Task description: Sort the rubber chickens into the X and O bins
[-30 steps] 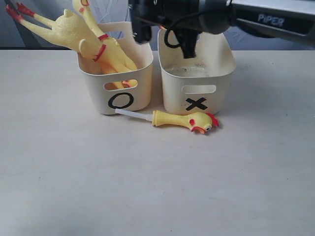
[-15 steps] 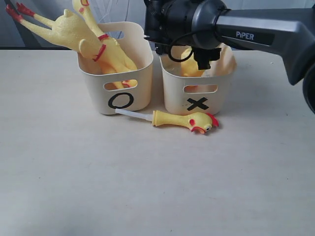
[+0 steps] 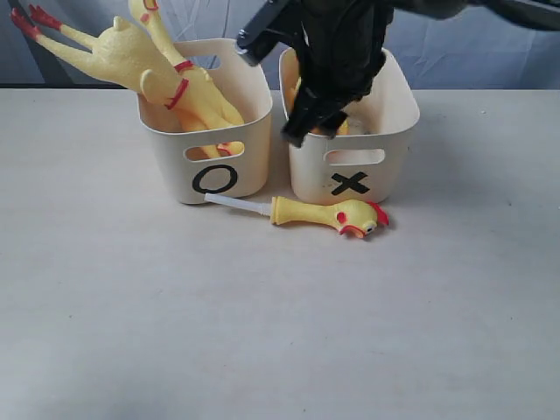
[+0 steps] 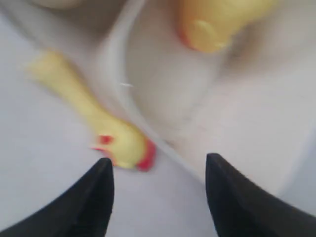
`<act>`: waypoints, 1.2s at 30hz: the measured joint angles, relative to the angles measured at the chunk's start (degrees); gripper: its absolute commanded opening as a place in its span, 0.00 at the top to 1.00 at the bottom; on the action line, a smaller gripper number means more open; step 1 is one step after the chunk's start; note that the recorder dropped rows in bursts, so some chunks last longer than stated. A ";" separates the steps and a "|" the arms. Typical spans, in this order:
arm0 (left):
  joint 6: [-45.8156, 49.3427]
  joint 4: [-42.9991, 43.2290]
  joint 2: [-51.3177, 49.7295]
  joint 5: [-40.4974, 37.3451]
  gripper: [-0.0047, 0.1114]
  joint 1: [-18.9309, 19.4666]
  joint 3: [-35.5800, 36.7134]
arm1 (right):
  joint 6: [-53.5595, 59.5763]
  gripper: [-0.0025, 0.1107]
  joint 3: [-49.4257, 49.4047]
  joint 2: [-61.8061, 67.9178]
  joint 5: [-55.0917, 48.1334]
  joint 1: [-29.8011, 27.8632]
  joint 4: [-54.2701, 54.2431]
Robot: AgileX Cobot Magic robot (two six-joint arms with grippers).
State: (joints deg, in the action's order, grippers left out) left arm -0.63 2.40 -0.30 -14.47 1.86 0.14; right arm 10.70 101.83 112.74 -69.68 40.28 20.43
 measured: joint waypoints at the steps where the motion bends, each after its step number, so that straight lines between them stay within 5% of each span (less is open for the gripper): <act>1: 0.00 0.00 0.00 0.00 0.96 0.00 0.00 | 3.52 0.51 0.00 -0.99 -0.11 0.00 -7.30; 5: 0.00 0.00 0.00 0.00 0.96 0.00 0.00 | 21.85 0.51 0.00 -1.17 -0.21 0.22 -26.94; 9: 0.00 0.00 0.00 0.00 0.96 0.00 0.00 | 37.93 0.47 0.00 2.74 -0.21 0.22 -25.93; 15: 0.00 0.00 0.00 0.00 0.96 0.00 0.00 | 40.59 0.41 0.00 12.06 1.83 0.22 -13.61; 25: 0.00 0.00 0.00 0.00 0.96 0.00 0.00 | 37.69 0.42 0.23 19.12 14.02 0.22 -13.35; 27: 0.00 0.00 0.00 0.00 0.96 0.00 0.00 | 37.32 0.47 0.23 19.76 13.90 0.22 -14.51; 29: 0.00 0.00 0.00 0.00 0.96 0.00 0.00 | 37.07 0.64 0.23 20.10 13.25 0.22 -15.06; 31: 0.00 0.00 0.00 0.00 0.96 0.00 0.00 | 36.34 0.97 0.23 20.41 11.29 0.22 -15.06; 36: 0.00 0.00 0.00 0.00 0.96 0.00 0.00 | 34.20 0.99 0.34 20.03 4.21 0.84 -16.08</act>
State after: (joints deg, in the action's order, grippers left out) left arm -0.63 2.40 -0.30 -14.47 1.86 0.14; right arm 44.90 102.16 132.78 -65.47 41.12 4.35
